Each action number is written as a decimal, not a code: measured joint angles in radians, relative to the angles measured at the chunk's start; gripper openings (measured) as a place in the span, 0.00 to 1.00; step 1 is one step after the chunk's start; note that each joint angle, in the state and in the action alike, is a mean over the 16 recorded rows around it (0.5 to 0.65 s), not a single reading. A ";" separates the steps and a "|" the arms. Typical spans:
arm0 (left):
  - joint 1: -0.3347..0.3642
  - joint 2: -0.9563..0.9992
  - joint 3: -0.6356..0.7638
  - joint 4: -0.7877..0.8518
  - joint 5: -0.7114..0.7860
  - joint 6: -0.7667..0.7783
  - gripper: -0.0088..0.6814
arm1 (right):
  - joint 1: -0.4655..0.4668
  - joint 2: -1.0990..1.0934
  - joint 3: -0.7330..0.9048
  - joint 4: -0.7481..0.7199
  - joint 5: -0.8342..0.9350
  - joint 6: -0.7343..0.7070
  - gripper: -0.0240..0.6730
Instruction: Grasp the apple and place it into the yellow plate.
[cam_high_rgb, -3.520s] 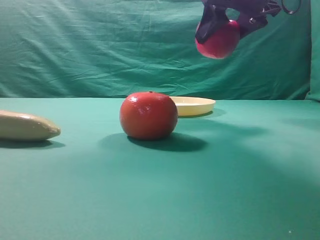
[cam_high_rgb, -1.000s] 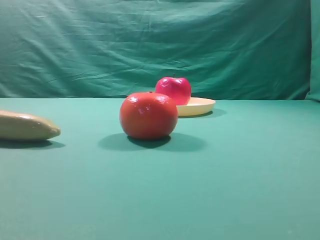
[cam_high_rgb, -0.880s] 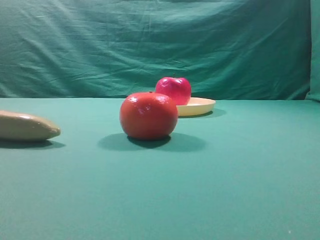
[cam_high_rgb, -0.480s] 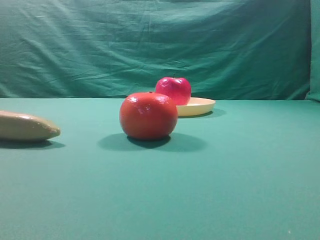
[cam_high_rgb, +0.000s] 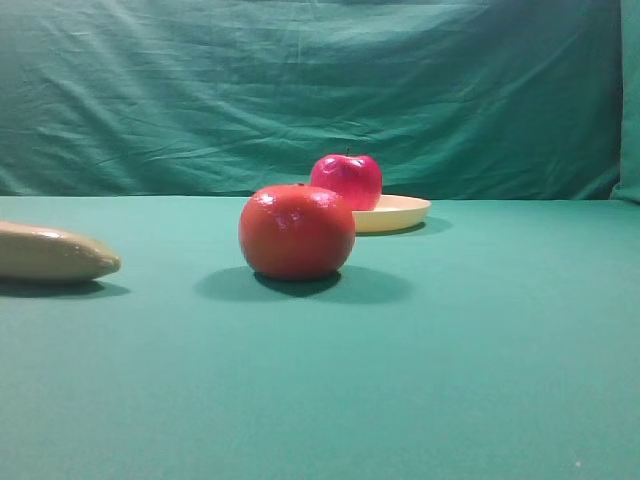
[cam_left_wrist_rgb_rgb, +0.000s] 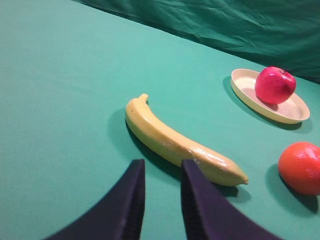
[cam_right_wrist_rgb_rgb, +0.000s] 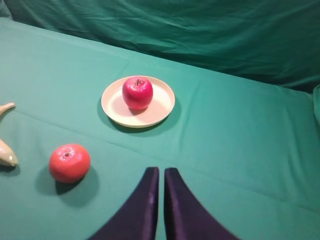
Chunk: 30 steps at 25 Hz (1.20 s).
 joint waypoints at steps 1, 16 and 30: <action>0.000 0.000 0.000 0.000 0.000 0.000 0.24 | -0.008 -0.025 0.034 0.000 -0.021 0.000 0.03; 0.000 0.000 0.000 0.000 0.000 0.000 0.24 | -0.127 -0.332 0.493 0.008 -0.316 0.001 0.03; 0.000 0.000 0.000 0.000 0.000 0.000 0.24 | -0.159 -0.398 0.698 0.033 -0.405 -0.007 0.03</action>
